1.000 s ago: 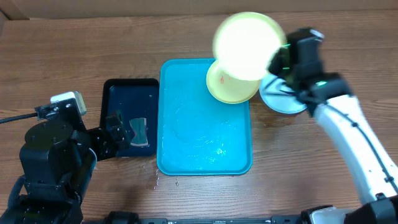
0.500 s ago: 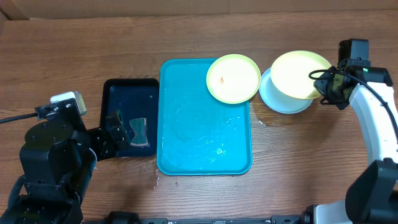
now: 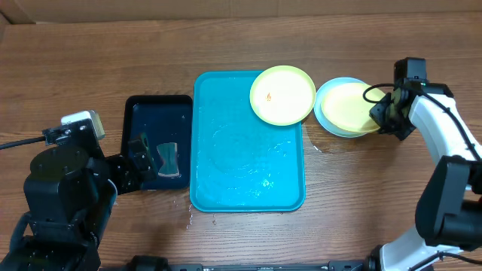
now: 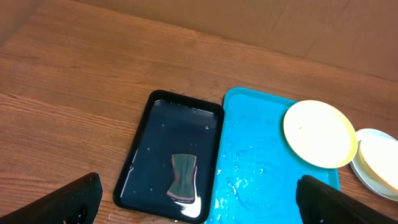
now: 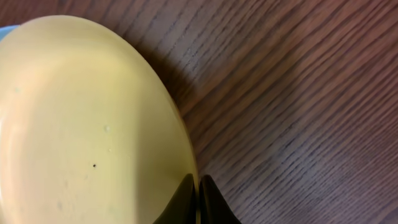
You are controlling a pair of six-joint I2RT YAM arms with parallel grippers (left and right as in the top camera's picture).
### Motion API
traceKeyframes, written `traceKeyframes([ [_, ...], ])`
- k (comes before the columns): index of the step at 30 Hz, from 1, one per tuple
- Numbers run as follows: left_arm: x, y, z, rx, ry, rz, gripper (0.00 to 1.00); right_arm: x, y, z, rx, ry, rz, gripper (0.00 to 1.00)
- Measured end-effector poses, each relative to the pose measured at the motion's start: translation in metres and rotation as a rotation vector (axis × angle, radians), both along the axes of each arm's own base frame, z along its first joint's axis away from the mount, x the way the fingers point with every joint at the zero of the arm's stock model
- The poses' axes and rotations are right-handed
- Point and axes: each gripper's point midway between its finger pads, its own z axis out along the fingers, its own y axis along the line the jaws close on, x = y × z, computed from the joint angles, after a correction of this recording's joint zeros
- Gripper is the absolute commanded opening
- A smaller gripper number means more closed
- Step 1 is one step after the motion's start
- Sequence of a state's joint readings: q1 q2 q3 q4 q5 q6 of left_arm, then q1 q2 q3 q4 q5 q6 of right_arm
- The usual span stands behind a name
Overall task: Clean dirty plates on tray and stack at the side
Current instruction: 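Release the stacked plate and move right gripper toward red-marked yellow plate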
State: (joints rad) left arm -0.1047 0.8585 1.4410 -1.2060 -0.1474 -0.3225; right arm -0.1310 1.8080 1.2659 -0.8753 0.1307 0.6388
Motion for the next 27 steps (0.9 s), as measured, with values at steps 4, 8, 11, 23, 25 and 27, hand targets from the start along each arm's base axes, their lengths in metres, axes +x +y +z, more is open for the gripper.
traceKeyframes([
  [4,0.0,0.0,0.0,0.0,0.0,0.0,1.0,0.0,0.0,-0.001,0.001,0.002,0.0,0.04],
  [8,0.0,0.0,0.0,0.0,0.0,0.0,1.0,0.001,0.0,-0.001,0.001,0.0,0.001,0.04],
  [11,0.0,0.0,0.0,0.0,0.0,0.0,1.0,0.002,0.002,-0.001,0.01,-0.005,0.003,0.04],
  [23,0.0,0.0,0.0,0.0,0.0,0.0,1.0,0.008,0.013,-0.001,0.071,-0.031,0.019,0.4],
  [25,0.0,0.0,0.0,0.0,0.0,0.0,1.0,0.01,0.015,-0.001,0.081,-0.037,0.037,0.42],
  [27,0.0,0.0,0.0,0.0,0.0,0.0,1.0,0.015,0.02,0.001,0.096,-0.056,0.087,0.43],
])
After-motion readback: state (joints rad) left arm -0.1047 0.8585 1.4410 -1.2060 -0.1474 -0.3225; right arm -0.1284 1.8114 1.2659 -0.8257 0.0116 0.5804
